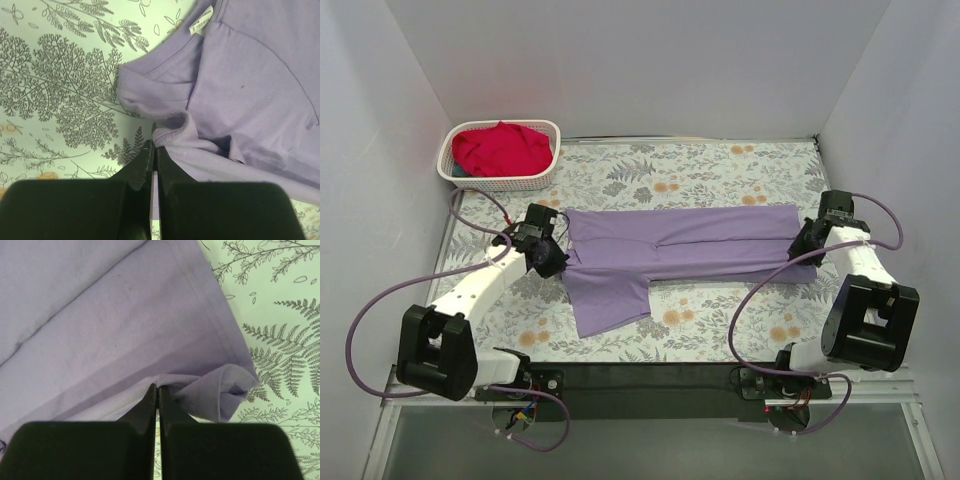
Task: Fold and stack the t-shirts
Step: Fold the tshirt
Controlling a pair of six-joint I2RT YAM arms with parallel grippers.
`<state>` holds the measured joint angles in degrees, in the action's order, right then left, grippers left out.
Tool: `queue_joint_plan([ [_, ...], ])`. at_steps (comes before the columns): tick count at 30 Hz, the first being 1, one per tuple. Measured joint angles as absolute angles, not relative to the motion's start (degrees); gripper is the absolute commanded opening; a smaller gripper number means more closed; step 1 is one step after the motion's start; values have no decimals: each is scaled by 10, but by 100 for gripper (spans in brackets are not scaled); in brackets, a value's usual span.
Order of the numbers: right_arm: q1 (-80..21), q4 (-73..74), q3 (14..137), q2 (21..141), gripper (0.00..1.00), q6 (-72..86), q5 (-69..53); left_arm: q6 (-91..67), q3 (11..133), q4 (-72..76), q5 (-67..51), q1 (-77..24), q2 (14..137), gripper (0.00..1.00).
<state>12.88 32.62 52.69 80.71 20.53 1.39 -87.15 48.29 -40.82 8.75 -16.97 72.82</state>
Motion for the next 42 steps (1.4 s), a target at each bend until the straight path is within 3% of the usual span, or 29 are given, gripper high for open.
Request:
queue_joint_plan([
  [14, 113, 281, 552, 879, 1, 197, 25, -837, 507, -355, 81, -151, 837, 0],
  [36, 99, 232, 564, 931, 1, 190, 43, -843, 480, -320, 82, -147, 841, 0],
  [40, 98, 220, 564, 939, 7, 190, 43, -845, 477, -316, 82, -147, 842, 0],
  [42, 96, 214, 564, 942, 15, 189, 43, -845, 477, -314, 82, -147, 844, 6],
])
